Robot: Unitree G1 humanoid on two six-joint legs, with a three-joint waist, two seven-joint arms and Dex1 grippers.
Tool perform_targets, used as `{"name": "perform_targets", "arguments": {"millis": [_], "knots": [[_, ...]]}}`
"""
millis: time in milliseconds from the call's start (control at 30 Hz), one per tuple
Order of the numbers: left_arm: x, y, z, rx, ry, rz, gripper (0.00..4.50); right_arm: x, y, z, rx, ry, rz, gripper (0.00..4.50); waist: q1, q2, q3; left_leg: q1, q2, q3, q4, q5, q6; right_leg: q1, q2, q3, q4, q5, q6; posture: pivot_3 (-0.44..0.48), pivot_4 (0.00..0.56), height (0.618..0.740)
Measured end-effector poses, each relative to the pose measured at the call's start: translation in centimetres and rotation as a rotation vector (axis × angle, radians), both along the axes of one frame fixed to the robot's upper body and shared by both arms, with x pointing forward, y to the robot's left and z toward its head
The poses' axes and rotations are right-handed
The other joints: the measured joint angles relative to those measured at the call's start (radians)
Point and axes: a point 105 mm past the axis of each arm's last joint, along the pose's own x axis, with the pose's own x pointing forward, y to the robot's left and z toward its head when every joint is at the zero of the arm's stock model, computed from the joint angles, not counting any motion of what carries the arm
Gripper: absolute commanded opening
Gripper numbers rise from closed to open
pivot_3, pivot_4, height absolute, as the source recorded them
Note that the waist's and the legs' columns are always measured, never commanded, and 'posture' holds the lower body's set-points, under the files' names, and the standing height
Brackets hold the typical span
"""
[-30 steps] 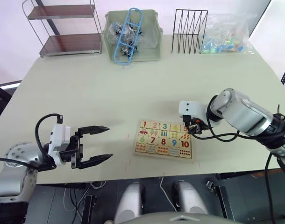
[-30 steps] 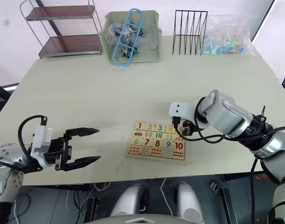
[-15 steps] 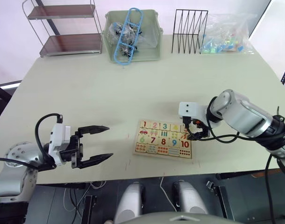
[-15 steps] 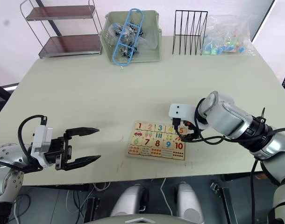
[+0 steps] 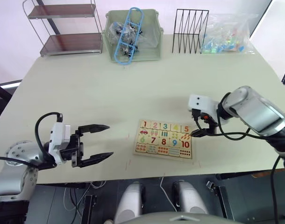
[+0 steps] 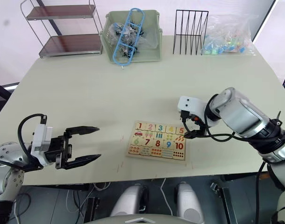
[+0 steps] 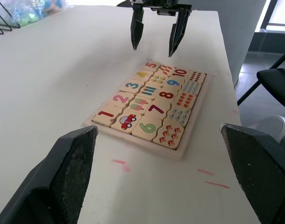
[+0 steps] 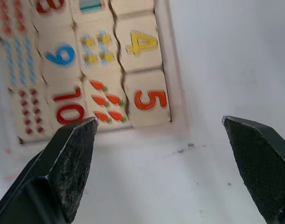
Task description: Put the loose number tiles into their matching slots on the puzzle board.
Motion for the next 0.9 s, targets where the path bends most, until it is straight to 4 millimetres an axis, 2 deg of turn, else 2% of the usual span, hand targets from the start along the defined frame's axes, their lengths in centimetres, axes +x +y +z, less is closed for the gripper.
{"name": "perform_targets", "arguments": {"millis": [67, 100, 200, 233, 267, 300, 333, 367, 433, 600, 767, 900], "knots": [[0.0, -0.1, 0.0, -0.004, -0.002, 0.0, 4.5, 0.1, -0.4, 0.2, 0.059, -0.012, -0.03, 4.48, 0.0, 0.0, 0.0, -0.001, 0.0, 0.0, 0.0, 0.0, 0.0, -0.001, 0.0, 0.0, 0.0, 0.0, 0.0, 0.0, 0.15, 0.74], [0.0, -0.1, 0.0, -0.006, -0.002, 0.0, 4.5, 0.1, -0.5, 0.3, 0.087, -0.023, -0.041, 3.96, 0.001, 0.0, 0.0, -0.002, 0.0, -0.001, 0.0, 0.0, 0.0, -0.001, 0.0, -0.001, 0.0, 0.0, 0.0, 0.0, 0.15, 0.74], [0.1, -0.1, 0.0, -0.008, -0.004, 0.0, 4.5, 0.2, -0.8, 0.4, 0.179, -0.046, -0.065, 2.85, 0.002, 0.0, 0.0, -0.004, -0.001, -0.002, 0.001, 0.0, 0.0, -0.003, 0.0, -0.001, 0.0, 0.0, 0.0, 0.0, 0.15, 0.74], [0.2, -0.1, 0.1, -0.009, -0.01, -0.002, 4.5, 0.1, -1.2, 0.1, 0.221, -0.072, -0.074, 2.02, 0.003, 0.0, 0.0, -0.005, -0.001, -0.003, 0.001, 0.0, 0.0, -0.003, 0.0, -0.002, 0.0, 0.0, 0.0, 0.0, 0.15, 0.74], [0.2, 0.0, 0.1, -0.01, -0.009, 0.0, 4.5, 0.0, -1.3, 0.0, 0.223, -0.074, -0.074, 1.83, 0.003, 0.0, 0.0, -0.005, -0.001, -0.003, 0.001, 0.0, 0.0, -0.003, 0.0, -0.002, 0.0, 0.0, 0.0, 0.0, 0.15, 0.74], [0.3, 0.0, 0.1, -0.011, -0.007, 0.0, 4.5, 0.0, -1.2, -0.1, 0.268, -0.093, -0.079, 1.45, 0.003, 0.0, 0.0, -0.006, -0.001, -0.003, 0.001, 0.0, 0.0, -0.003, 0.0, -0.002, 0.0, 0.0, 0.0, 0.0, 0.15, 0.74], [0.3, 0.0, 0.1, -0.011, -0.007, 0.0, 4.5, 0.0, -1.2, -0.1, 0.276, -0.097, -0.079, 1.45, 0.003, 0.0, 0.0, -0.006, -0.001, -0.004, 0.001, 0.0, 0.0, -0.003, 0.0, -0.003, 0.0, 0.0, 0.0, 0.0, 0.15, 0.74], [0.4, 0.0, 0.2, -0.012, -0.01, -0.004, 4.5, -0.1, -1.0, 0.0, 0.364, -0.135, -0.075, 0.85, 0.003, -0.001, 0.0, -0.006, -0.001, -0.004, 0.001, 0.0, 0.0, -0.003, 0.001, -0.003, 0.0, 0.0, 0.0, 0.0, 0.15, 0.74], [0.4, 0.0, 0.1, -0.013, -0.008, -0.005, 4.5, -0.4, -0.8, -0.2, 0.409, -0.148, -0.07, 0.16, 0.003, -0.001, 0.0, -0.006, -0.001, -0.004, 0.001, 0.0, 0.0, -0.003, 0.001, -0.003, 0.0, 0.0, 0.0, 0.0, 0.15, 0.74], [0.5, -0.1, 0.2, -0.016, -0.011, -0.011, 4.5, -0.8, -0.6, -0.8, 0.513, -0.208, -0.05, 0.06, 0.004, -0.001, 0.0, -0.006, -0.002, -0.004, 0.002, 0.0, 0.0, -0.003, 0.001, -0.003, 0.0, 0.0, 0.001, 0.0, 0.15, 0.74], [0.5, -0.1, 0.1, -0.017, -0.008, -0.012, 4.5, -1.1, -0.7, -2.5, 0.582, -0.222, -0.054, 0.06, 0.002, -0.001, 0.0, -0.006, -0.002, -0.004, 0.002, 0.0, 0.0, -0.003, 0.001, -0.003, 0.001, 0.0, 0.001, 0.0, 0.15, 0.74], [0.5, -0.1, 0.1, -0.017, -0.008, -0.009, 4.5, -0.9, -0.7, -2.8, 0.613, -0.242, -0.052, 0.06, 0.002, -0.001, 0.0, -0.005, -0.002, -0.004, 0.002, 0.0, 0.0, -0.002, 0.002, -0.003, 0.002, 0.0, 0.0, 0.0, 0.15, 0.74]]}}
